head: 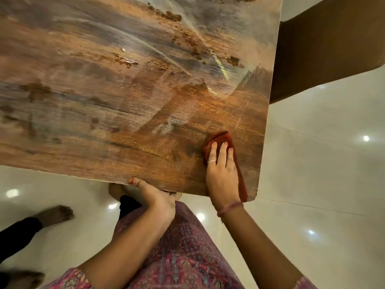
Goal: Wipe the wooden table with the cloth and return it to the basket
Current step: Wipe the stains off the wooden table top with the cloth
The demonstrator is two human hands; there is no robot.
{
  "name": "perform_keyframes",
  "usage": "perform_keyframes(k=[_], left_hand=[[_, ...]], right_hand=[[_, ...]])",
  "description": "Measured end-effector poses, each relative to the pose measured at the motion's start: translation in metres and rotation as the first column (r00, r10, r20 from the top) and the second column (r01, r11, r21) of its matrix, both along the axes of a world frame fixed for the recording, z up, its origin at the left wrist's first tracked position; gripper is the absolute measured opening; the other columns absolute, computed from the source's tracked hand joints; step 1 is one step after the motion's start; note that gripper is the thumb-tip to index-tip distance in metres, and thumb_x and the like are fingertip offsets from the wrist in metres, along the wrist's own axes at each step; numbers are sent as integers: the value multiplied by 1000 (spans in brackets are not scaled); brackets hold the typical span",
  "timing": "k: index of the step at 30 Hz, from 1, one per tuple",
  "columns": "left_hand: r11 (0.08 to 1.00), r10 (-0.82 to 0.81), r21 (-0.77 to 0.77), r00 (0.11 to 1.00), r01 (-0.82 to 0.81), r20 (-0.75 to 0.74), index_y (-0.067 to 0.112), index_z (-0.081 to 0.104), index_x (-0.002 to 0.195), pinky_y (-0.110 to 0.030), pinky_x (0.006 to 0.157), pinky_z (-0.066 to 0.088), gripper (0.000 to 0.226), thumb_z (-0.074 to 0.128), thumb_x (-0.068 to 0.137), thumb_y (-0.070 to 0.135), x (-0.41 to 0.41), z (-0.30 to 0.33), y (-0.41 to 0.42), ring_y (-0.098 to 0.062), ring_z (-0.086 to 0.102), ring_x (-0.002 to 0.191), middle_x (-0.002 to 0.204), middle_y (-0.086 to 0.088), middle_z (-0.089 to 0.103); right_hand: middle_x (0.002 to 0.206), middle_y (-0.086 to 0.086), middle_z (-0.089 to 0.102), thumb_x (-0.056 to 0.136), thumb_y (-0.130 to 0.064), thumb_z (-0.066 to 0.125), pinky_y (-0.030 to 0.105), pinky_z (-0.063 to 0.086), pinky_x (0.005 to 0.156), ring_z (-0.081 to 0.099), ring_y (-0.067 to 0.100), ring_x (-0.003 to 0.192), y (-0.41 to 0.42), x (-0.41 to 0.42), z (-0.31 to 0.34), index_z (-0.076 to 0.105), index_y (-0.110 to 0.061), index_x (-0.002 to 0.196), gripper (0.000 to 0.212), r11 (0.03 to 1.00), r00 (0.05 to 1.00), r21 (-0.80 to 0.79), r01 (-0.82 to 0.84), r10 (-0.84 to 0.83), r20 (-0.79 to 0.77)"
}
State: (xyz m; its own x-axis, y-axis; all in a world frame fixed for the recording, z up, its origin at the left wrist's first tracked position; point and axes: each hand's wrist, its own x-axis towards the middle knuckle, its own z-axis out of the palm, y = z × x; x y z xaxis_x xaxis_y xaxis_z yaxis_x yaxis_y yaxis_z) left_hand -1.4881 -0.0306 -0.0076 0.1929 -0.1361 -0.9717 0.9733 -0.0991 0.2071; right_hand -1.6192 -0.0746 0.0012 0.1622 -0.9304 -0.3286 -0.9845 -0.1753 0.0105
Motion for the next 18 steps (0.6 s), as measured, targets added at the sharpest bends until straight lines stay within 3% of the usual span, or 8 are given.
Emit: perform_keyframes(k=[2, 4, 7, 11, 13, 15, 18], left_hand=[[1000, -26, -17, 1000, 26, -14, 43, 17, 148, -47, 88, 41, 71, 27, 86, 76, 0, -1, 1, -29, 39, 134, 154, 1, 31], [999, -29, -34, 999, 28, -29, 42, 16, 149, -48, 89, 40, 72, 26, 86, 76, 0, -1, 2, -29, 38, 136, 154, 0, 30], [998, -46, -54, 996, 42, -79, 28, 18, 151, -46, 106, 32, 82, 25, 85, 77, -1, 3, 5, -29, 33, 138, 155, -6, 28], [999, -35, -40, 997, 32, -72, 24, 18, 151, -46, 108, 31, 83, 25, 86, 76, 0, 5, 5, -29, 34, 138, 154, -8, 28], [998, -41, -51, 996, 37, -78, 23, 21, 150, -44, 103, 35, 83, 23, 86, 77, 0, 6, 4, -30, 36, 136, 153, -8, 31], [997, -53, -55, 995, 48, -87, 22, 24, 149, -42, 95, 38, 85, 22, 85, 77, -1, 7, 3, -31, 38, 134, 151, -10, 34], [998, -48, -49, 996, 44, -77, 21, 26, 148, -44, 91, 41, 84, 23, 85, 77, -2, 9, 2, -33, 42, 131, 148, -12, 37]], right_hand=[[157, 25, 12, 105, -13, 28, 47, 24, 115, 16, 43, 144, -20, -13, 3, 3, -6, 153, 54, 996, 996, 32, -86, 87, -16], [158, 22, 14, 104, -10, 29, 46, 20, 117, 16, 40, 145, -72, -27, 1, 10, -8, 154, 53, 994, 994, -37, -107, 107, -7], [156, 19, 25, 102, -6, 32, 45, 19, 119, 23, 37, 143, -176, -41, -3, 26, -9, 151, 49, 990, 998, -136, 46, -39, 57], [156, 15, 26, 103, -7, 29, 43, 18, 119, 23, 34, 144, -218, -25, -8, 30, -12, 150, 48, 950, 963, -179, 255, -233, 135], [156, 16, 25, 101, -4, 29, 42, 17, 119, 23, 35, 144, -174, -3, -14, 31, -13, 150, 50, 964, 973, -208, 166, -126, 193], [154, 19, 30, 98, -3, 34, 43, 20, 117, 26, 39, 142, -106, 16, -14, 38, -11, 147, 50, 982, 966, -185, -48, 92, 241], [148, 18, 41, 96, -12, 43, 49, 35, 107, 37, 41, 136, -29, 26, -7, 45, -12, 142, 47, 937, 906, -114, -331, 350, 238]])
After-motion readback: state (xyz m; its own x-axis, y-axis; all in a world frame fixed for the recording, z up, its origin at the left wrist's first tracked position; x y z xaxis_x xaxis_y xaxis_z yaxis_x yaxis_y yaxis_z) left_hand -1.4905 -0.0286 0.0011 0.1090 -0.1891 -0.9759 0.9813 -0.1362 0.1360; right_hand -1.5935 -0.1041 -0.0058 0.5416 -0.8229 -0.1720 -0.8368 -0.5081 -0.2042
